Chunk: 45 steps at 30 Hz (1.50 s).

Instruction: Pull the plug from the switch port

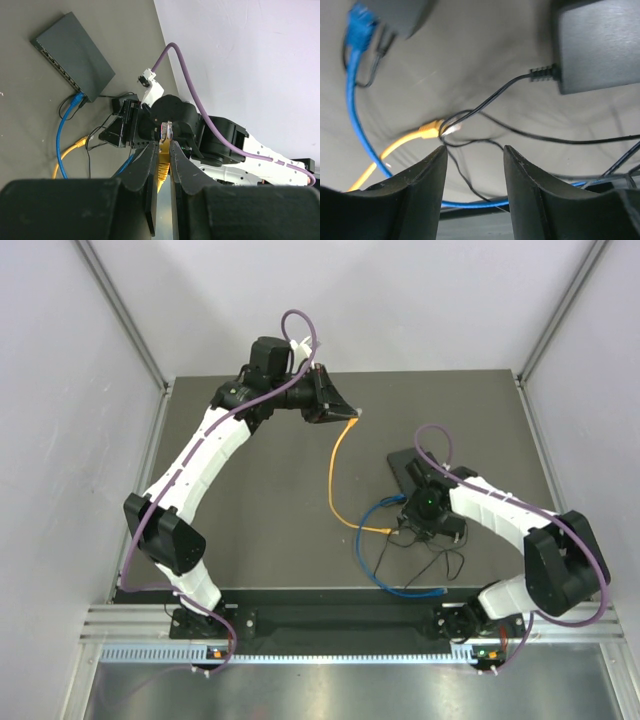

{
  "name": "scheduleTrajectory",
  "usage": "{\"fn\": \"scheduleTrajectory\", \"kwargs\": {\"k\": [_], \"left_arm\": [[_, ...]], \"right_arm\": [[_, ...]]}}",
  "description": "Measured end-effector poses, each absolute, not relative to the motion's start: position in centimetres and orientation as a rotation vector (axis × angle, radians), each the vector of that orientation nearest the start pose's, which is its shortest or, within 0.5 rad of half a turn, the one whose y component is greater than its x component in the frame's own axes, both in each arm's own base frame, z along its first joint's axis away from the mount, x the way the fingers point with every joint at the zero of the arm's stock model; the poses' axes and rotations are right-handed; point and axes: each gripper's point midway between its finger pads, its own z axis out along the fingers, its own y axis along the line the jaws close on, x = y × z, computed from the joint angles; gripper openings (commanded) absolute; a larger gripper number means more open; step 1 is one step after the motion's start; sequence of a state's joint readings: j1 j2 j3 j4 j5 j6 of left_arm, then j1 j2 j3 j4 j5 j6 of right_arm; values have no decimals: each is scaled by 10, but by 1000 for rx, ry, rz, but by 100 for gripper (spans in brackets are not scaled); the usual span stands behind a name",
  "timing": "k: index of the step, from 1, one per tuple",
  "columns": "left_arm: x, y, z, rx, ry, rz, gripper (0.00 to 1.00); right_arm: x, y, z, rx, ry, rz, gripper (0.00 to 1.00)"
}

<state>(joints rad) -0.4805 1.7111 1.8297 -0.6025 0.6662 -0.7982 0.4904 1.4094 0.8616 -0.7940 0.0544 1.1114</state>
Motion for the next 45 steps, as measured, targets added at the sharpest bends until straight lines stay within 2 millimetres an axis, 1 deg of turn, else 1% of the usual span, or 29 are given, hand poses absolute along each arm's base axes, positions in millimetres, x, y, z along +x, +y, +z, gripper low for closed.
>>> {"fn": "scheduleTrajectory", "kwargs": {"k": [3,6,9,14,19,23,24,26,29,30,32,34,35,36,37,41,45], "left_arm": [[338,-326,348,109,2277,-1426,0],[338,-326,348,110,2277,-1427,0],[338,-326,348,112,2277,-1429,0],[338,-326,348,113,2277,-1430,0],[338,-326,348,113,2277,-1430,0],[338,-326,348,113,2277,-1431,0],[338,-326,348,113,2277,-1431,0],[338,-326,348,114,2278,-1431,0],[337,-326,348,114,2278,-1432,0],[337,-326,348,114,2277,-1432,0],[337,-326,348,116,2278,-1434,0],[337,-326,348,115,2278,-1434,0],[337,-326,348,116,2278,-1434,0],[337,-326,348,116,2278,-1434,0],[337,-326,348,116,2279,-1434,0],[337,-326,347,122,2280,-1433,0],[337,-326,345,124,2282,-1425,0]], "right_arm": [[212,141,40,1001,2783,194,49],[213,143,38,1055,2777,232,48],[220,150,38,1077,2759,285,46],[227,153,39,1091,2736,316,46],[230,151,36,1143,2724,310,43],[230,149,29,1201,2727,285,41],[229,149,26,1214,2731,274,40],[229,149,23,1234,2734,263,35],[231,150,18,1264,2732,255,25],[233,151,18,1272,2730,253,22],[238,153,19,1274,2726,257,18],[244,155,21,1263,2721,267,9],[247,157,23,1257,2718,274,7],[250,158,25,1247,2717,281,1],[254,160,26,1227,2719,287,0],[267,165,32,1149,2726,310,0],[272,169,39,1074,2738,342,0]]}}
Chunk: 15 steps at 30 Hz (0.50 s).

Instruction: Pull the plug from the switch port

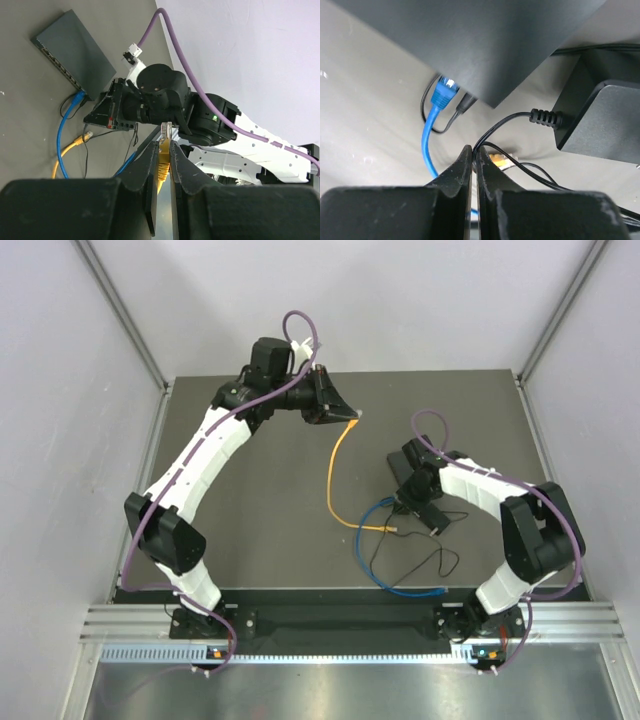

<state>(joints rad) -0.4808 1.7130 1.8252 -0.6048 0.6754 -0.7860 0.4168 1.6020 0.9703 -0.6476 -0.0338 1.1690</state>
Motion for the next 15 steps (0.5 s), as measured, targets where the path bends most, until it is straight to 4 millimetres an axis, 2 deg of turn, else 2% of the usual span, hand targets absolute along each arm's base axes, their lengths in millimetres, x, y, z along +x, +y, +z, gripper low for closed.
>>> {"fn": "scheduleTrajectory", "kwargs": {"k": [4,9,12,15], "left_arm": [[344,-326,336,118,2294,-1395,0],[362,-317,315,85,2332,-1247,0],[374,-297,309,32,2350,-1106,0],[389,-267,313,-26,2343,-947,0]], "right_arm": [[269,173,49,1011,2754,402,0],[255,170,79,926,2697,510,0],[245,162,86,907,2677,520,0],[237,148,78,934,2679,488,0]]}}
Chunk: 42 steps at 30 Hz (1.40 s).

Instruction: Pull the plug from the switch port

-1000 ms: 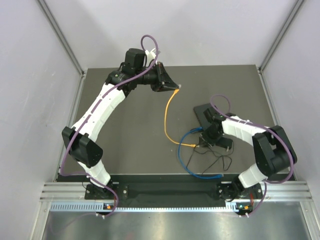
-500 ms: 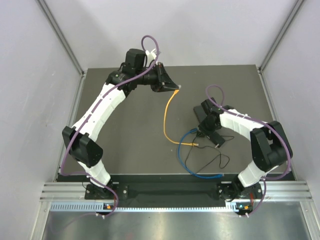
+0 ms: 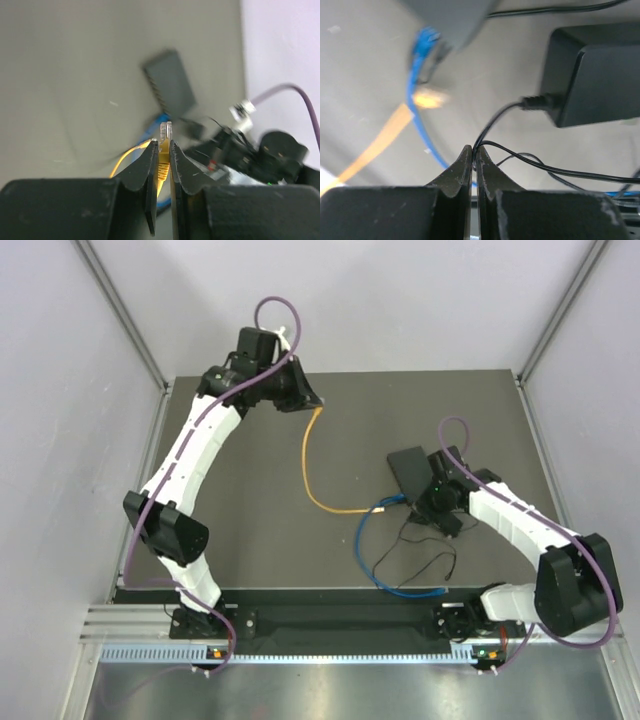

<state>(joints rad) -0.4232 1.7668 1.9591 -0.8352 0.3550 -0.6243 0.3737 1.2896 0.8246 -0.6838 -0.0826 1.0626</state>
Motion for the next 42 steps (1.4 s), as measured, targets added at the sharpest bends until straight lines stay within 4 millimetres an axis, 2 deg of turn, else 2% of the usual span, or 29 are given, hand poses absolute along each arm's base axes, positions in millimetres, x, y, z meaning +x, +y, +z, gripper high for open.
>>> {"fn": "scheduleTrajectory", "kwargs": {"k": [5,8,10,16,20,25,26,27,28,29,30,32,35,36,39,42], "left_arm": [[404,-227,341,-63,2272,-731,0],[405,-217,365,-59,2209,-675,0],[404,-213,374,-60,2187,-652,0],[404,-195,378,-45,2161,-528,0],[404,-174,385,-41,2115,-372,0],[385,-138,400,-91,2040,-167,0],[380,-132,400,-98,2036,-146,0],[376,-128,400,-105,2032,-133,0],[372,-124,400,-111,2031,-125,0],[371,-124,399,-111,2031,-127,0],[372,-127,399,-106,2029,-143,0],[374,-137,393,-89,2040,-199,0],[379,-159,373,-59,2087,-297,0],[379,-165,366,-51,2107,-318,0],[380,-180,346,-22,2161,-360,0],[381,-190,336,2,2191,-384,0]], "right_arm": [[230,132,64,969,2711,412,1],[230,131,62,951,2720,406,2],[230,130,61,944,2726,400,3],[232,127,58,914,2741,382,12],[233,123,58,896,2743,371,16],[233,118,54,858,2760,344,31],[233,118,52,847,2768,336,36],[233,117,50,835,2778,328,44],[233,117,49,824,2792,319,47],[234,117,48,800,2803,317,49],[236,119,49,766,2817,327,56],[240,124,51,703,2837,364,60],[252,139,61,578,2845,450,70],[256,143,66,543,2838,463,76],[276,165,90,411,2791,517,77],[291,202,114,248,2743,589,75]]}}
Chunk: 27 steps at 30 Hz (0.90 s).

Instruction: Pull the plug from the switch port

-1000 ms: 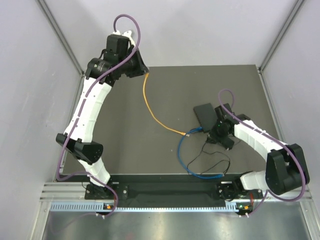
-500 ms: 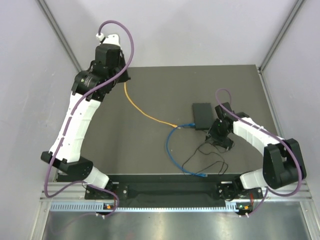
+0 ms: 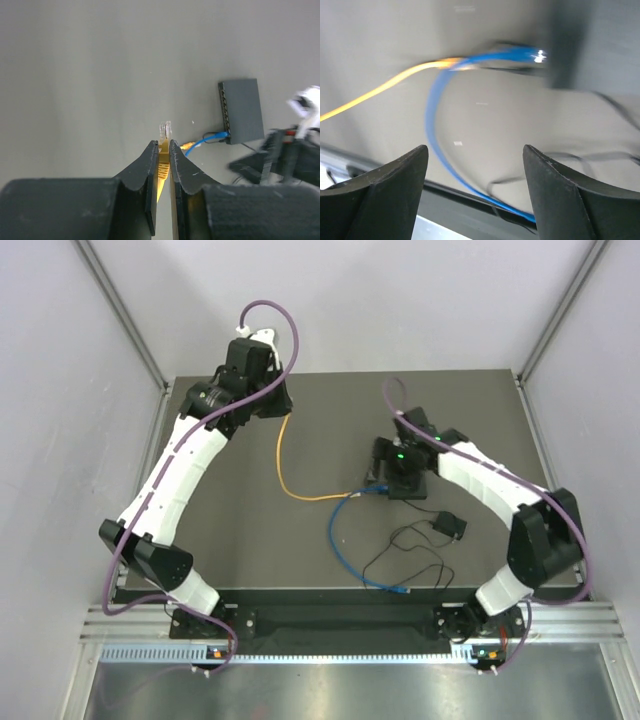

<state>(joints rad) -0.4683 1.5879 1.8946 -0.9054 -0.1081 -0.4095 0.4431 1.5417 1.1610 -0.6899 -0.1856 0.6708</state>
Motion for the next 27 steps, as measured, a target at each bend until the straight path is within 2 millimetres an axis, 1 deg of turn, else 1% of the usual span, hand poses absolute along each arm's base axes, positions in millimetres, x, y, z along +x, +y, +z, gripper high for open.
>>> {"fn": "scheduleTrajectory", "kwargs": {"k": [1,2,4,5,6,7,9,12,14,16,17,20,27], "left_arm": [[380,-192,335,8,2196,-391,0],[380,-194,334,15,2200,-398,0],[379,-195,333,20,2202,-403,0],[379,-195,333,21,2202,-403,0],[379,-195,333,24,2202,-402,0],[379,-195,333,27,2202,-401,0],[379,-195,333,33,2203,-399,0],[379,-195,332,39,2206,-397,0],[378,-195,332,41,2207,-396,0],[378,-195,332,44,2208,-398,0],[378,-195,332,44,2208,-398,0],[377,-197,332,51,2211,-409,0],[375,-200,330,65,2219,-432,0]], "right_arm": [[293,218,120,177,2738,608,74],[294,236,123,106,2732,629,70],[290,266,122,-14,2744,651,65],[285,283,118,-77,2758,662,59],[280,296,112,-127,2775,664,58],[273,308,102,-175,2805,655,56],[259,320,88,-244,2847,632,56],[238,328,69,-343,2906,569,55],[229,332,63,-402,2921,541,53],[223,333,60,-443,2931,519,51],[220,334,58,-460,2932,513,46],[213,336,54,-497,2939,493,43],[201,336,43,-535,2959,468,42]]}}
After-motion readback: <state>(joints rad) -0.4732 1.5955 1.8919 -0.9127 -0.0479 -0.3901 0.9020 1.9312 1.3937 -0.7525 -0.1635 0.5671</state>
